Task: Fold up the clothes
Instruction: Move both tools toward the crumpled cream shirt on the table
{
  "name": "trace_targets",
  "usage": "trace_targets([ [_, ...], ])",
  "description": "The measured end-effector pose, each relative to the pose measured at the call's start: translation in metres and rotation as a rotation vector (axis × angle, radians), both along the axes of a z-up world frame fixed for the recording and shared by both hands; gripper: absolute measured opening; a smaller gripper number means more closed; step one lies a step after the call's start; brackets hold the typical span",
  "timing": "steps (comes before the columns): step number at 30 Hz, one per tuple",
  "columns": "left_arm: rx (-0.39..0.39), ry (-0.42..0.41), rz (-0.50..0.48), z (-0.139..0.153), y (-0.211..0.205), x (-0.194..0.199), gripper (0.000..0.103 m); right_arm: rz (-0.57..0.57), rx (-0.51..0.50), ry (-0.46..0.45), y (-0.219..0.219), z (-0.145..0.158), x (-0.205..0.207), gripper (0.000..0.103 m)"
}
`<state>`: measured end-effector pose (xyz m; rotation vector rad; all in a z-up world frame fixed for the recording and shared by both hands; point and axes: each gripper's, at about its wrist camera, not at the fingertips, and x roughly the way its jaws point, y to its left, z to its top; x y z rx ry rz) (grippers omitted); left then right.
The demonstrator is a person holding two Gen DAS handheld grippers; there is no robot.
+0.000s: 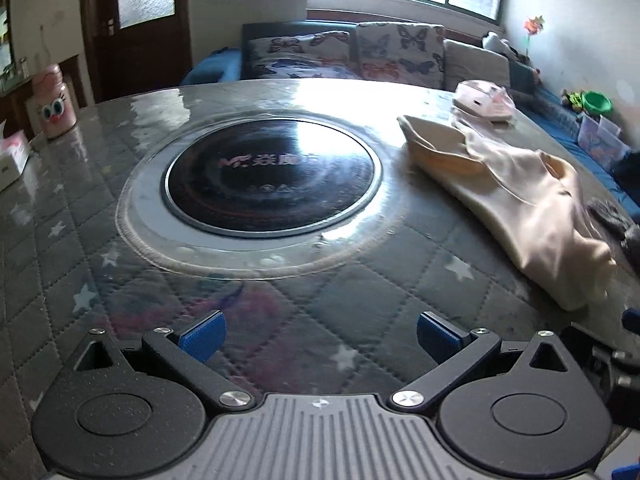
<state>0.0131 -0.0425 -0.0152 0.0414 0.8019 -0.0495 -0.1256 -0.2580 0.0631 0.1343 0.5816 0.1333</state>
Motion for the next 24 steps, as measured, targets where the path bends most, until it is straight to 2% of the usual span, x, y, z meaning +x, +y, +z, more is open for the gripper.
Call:
trace_targets([
  [9,-0.018,0.021,-0.087,0.001,-0.004,-0.003,0.103,0.015,0.027,0.021,-0.036,0.002,-0.020,0.103],
  [14,-0.078,0.043,-0.117,0.008,-0.008,-0.022,0.103,-0.012,0.015,0.049,-0.024,-0.001,-0.018,0.103],
  [24,-0.025,0.051,-0.145,0.007,-0.027,-0.030,0.103,-0.006,-0.006,0.107,-0.080,0.047,-0.012,0.103],
])
